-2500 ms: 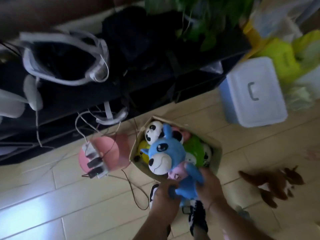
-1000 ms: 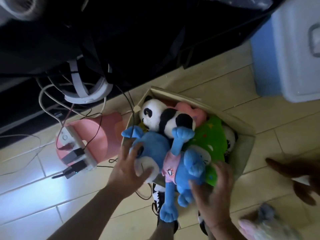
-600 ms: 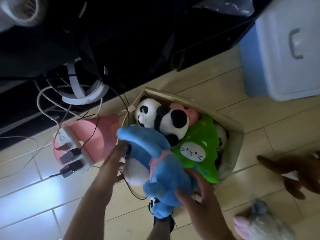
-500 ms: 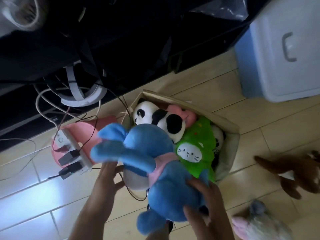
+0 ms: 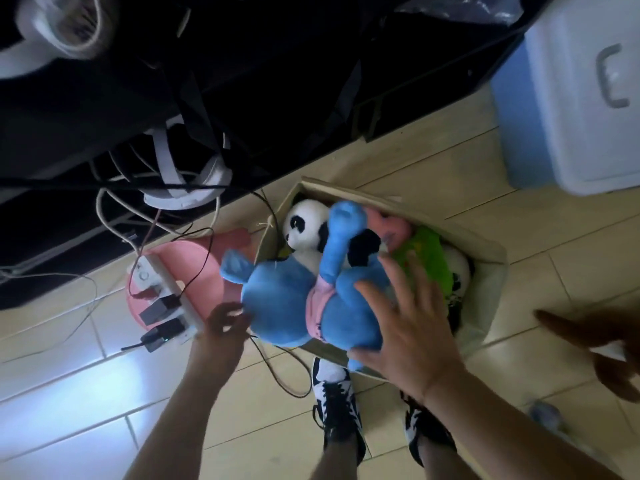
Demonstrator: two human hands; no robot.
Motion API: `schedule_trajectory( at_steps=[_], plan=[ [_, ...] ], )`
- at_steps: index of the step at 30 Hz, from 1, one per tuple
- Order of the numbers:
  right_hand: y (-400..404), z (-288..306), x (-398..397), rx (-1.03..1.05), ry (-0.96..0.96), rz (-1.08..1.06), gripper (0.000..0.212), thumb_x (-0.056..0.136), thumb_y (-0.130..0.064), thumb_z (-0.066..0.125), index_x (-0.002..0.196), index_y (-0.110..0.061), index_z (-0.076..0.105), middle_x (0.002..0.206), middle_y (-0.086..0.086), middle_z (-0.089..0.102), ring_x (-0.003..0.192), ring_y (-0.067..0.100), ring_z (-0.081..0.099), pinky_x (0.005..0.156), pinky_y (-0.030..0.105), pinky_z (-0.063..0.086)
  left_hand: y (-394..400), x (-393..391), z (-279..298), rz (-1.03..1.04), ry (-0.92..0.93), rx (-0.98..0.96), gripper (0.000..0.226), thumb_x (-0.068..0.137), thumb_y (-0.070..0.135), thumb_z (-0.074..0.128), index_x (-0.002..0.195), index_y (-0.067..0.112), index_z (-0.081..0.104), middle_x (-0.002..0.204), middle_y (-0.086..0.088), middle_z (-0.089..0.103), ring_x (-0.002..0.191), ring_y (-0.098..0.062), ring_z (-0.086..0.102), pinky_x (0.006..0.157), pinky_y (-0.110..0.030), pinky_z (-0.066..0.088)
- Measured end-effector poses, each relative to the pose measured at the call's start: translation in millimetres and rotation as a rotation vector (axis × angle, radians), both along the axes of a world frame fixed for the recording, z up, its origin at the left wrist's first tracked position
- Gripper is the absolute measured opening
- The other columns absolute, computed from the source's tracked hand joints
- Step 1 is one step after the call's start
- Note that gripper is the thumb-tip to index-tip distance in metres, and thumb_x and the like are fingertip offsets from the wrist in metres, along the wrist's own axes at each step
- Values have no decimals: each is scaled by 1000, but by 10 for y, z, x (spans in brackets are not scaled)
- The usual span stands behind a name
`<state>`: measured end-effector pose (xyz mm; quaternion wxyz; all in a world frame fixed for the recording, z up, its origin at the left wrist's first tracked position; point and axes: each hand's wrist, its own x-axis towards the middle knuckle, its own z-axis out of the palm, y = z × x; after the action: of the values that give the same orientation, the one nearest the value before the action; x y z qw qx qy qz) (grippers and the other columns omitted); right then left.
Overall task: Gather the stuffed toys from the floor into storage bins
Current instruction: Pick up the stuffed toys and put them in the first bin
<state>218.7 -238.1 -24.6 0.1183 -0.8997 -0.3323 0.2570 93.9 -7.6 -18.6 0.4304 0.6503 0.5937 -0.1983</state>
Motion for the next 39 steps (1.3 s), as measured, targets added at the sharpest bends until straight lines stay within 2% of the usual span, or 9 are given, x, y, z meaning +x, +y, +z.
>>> schedule_trajectory(
  at_steps=[5,9,13,16,20,25,28,33,39],
  plan=[
    [120,-303,195,111,442,-412,99,64,-21,84,147,-23,30,156,3,25,129,23,48,102,38,50,-47,432,101,-158,-70,-15,43,68,49,59,105,28,60,89,-5,68,85,-29,66,75,-34,49],
    [-245,-138,141,202,497,-510,96,55,-38,72,143,-24,38,135,-7,43,116,10,47,94,32,47,18,828,313,-512,-205,344,20,81,33,54,82,18,67,66,-5,61,69,-30,64,63,-30,49],
    [-480,-68,79,121,532,-551,95,54,-36,70,142,-29,35,130,-8,45,110,15,52,83,28,44,-10,1426,238,-727,-567,339,49,81,43,49,121,17,61,122,-4,61,105,-20,62,93,-33,49],
    [-437,-120,79,120,591,-560,93,51,-42,68,137,-37,34,131,-8,42,111,14,51,85,26,41,186,1663,-36,-1127,-130,547,67,84,51,48,143,19,36,152,-6,35,143,-30,25,115,-52,24],
    [-477,-149,167,179,665,-630,87,65,-12,80,128,-46,31,128,-5,47,106,18,56,75,21,48,433,1454,-130,-1187,451,475,59,91,55,39,138,20,34,135,-9,48,125,-33,44,98,-46,37],
    [-566,-142,162,249,698,-737,102,70,-2,80,138,-51,22,135,-1,48,102,14,62,80,40,59,455,722,251,-1357,523,442,30,98,31,37,126,27,46,107,1,63,97,-24,66,66,-33,45],
    [-506,-103,101,111,532,-680,101,71,-33,77,148,-45,13,148,6,43,110,31,62,82,47,59,443,100,530,-1387,549,422,20,93,21,46,107,31,57,87,2,70,80,-21,70,61,-31,50],
    [-37,31,-161,33,-215,52,74,66,-26,66,138,-28,48,150,12,48,139,45,37,112,69,25,566,-821,768,-1297,649,312,32,96,33,27,117,36,52,116,16,59,116,-5,55,92,-28,41],
    [487,-276,-272,-176,-79,293,113,53,-64,79,152,-33,33,148,15,52,140,45,42,104,76,24,674,-990,454,-1088,834,267,51,92,60,28,135,35,36,129,13,52,120,-12,52,90,-33,46]
  ],
)
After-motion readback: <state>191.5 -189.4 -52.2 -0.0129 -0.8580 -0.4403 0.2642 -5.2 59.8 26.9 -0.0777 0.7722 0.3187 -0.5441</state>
